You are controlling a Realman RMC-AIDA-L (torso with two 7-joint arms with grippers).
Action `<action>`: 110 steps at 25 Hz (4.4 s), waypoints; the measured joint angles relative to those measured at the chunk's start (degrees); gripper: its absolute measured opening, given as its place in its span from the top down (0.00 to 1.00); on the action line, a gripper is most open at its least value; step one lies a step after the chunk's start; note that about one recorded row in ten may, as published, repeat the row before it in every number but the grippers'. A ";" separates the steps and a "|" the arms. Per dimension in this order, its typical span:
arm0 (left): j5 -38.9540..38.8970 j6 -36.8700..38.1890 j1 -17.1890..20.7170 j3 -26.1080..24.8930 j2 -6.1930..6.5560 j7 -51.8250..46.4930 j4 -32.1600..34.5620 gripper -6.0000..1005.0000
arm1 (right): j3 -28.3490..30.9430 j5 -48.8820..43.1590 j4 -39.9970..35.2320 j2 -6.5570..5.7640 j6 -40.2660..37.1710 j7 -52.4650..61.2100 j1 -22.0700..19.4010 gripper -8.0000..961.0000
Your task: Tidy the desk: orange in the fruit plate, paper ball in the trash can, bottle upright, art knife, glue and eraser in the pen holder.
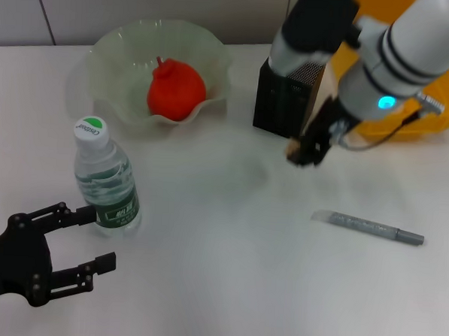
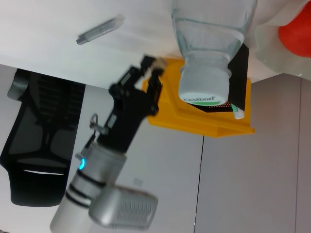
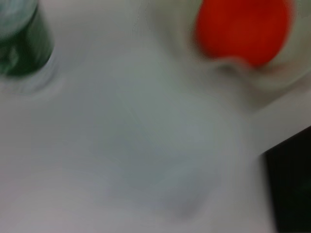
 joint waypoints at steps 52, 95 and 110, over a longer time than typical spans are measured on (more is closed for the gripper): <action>-0.35 0.00 -0.08 -0.04 -0.02 0.05 0.00 0.23 | -4.76 -2.67 -24.14 0.06 -16.20 1.96 -8.20 0.26; -0.35 0.18 -0.16 -0.02 -0.09 0.28 -0.88 0.23 | -2.68 -3.50 9.00 -0.03 -5.11 -7.03 -1.56 0.40; -0.35 0.09 -0.35 -0.04 -0.02 0.24 -0.88 0.23 | -2.68 -3.50 9.97 -0.05 -5.29 -7.30 -1.24 0.67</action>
